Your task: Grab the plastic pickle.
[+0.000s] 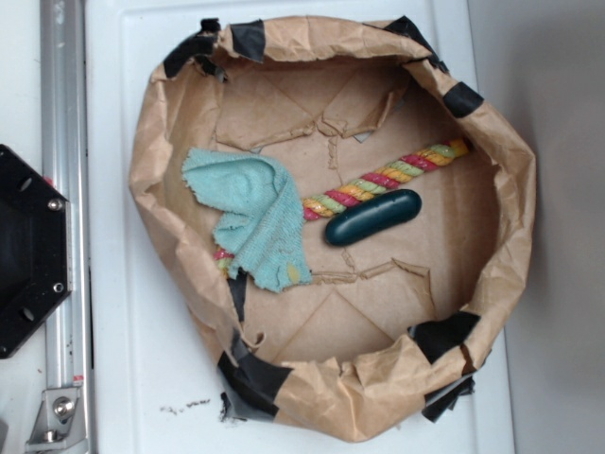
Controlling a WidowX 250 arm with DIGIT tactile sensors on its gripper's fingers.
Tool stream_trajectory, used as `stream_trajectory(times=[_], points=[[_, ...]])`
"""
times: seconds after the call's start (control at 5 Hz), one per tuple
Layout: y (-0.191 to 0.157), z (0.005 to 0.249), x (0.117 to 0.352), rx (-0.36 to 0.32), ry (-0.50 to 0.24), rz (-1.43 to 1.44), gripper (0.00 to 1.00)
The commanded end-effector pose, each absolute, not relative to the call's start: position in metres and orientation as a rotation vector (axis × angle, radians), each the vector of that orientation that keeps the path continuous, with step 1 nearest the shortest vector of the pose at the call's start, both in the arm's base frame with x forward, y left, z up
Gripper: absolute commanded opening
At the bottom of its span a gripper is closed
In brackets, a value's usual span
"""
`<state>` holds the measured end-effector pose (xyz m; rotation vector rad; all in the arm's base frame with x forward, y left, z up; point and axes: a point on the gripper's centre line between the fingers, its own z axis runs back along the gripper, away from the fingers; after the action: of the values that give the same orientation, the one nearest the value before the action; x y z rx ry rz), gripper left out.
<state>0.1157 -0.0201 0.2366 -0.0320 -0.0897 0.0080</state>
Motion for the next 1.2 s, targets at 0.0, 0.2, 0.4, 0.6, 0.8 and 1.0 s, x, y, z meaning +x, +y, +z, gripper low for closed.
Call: stream_trajectory(times=[0.0,0.2,0.4,0.6,0.8,1.0], points=[[-0.020,0.237,0.116,-0.032,-0.090,0.008,1.00],[-0.032,0.217,0.166,0.012,-0.162,0.137,1.00],[-0.038,0.192,0.217,0.060,-0.158,0.350,1.00],[-0.030,0.146,0.265,0.113,-0.197,0.598,1.00],[-0.030,0.146,0.265,0.113,-0.197,0.598,1.00],[-0.030,0.146,0.265,0.113,-0.197,0.598,1.00]])
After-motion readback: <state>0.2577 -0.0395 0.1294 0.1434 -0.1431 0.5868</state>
